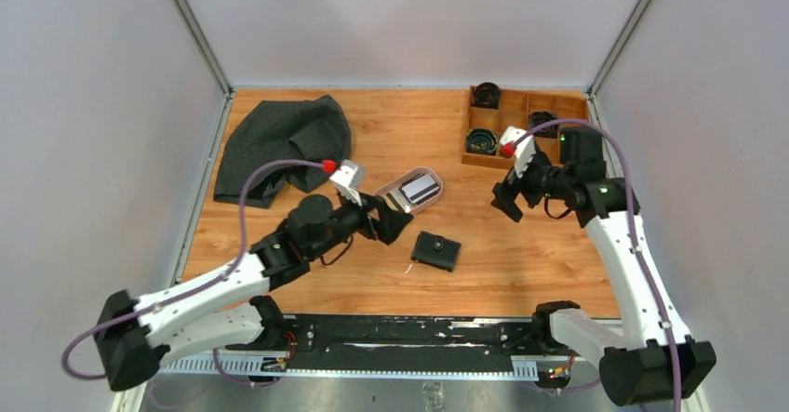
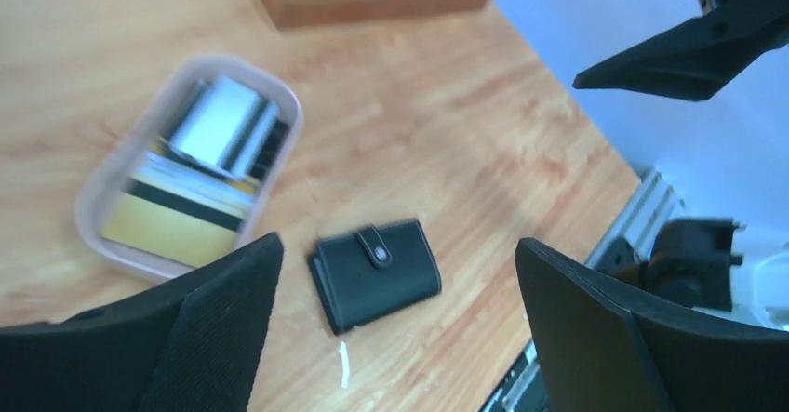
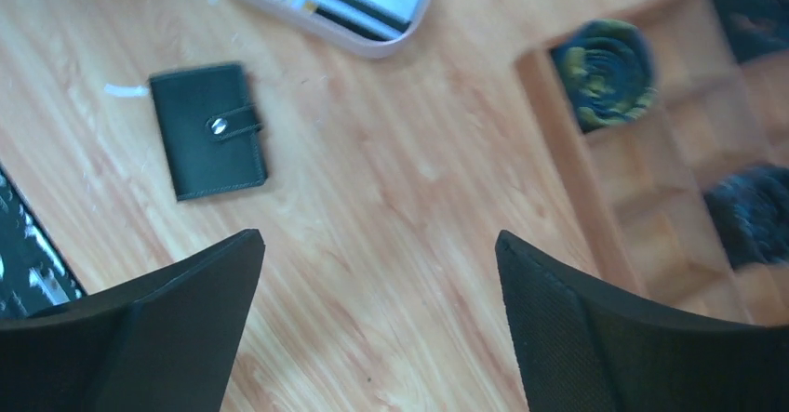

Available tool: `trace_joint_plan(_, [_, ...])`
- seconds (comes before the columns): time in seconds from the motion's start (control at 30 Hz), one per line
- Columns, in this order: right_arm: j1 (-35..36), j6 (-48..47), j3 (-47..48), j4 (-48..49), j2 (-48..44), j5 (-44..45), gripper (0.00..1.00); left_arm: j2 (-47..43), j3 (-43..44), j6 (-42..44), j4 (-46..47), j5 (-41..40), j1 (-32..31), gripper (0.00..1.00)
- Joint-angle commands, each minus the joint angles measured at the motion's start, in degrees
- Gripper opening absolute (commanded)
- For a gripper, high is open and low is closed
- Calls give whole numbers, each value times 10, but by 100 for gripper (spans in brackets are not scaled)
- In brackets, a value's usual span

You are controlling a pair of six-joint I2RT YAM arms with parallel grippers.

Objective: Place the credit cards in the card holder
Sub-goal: Reset both arms

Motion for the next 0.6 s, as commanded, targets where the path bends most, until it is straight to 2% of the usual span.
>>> trace_joint_plan(0.0, [-46,122,79,-11,-29,34,100,-122,96,124,-253,-96,34,100])
trace_joint_plan(0.1, [-54,164,125,-23,-33,61,100,-165,170,150,-337,-70,77,100])
trace_joint_plan(0.23, [-58,185,190,-50,-31,33,100,-156,285,164,-420,-8,127,100])
trace_joint_plan(0.4, [-59,227,251,-79,-35,12,98,-134,387,168,-494,24,138,100])
trace_joint_plan(0.57, [-59,271,315,-106,-36,39,100,-146,422,152,-514,50,138,100])
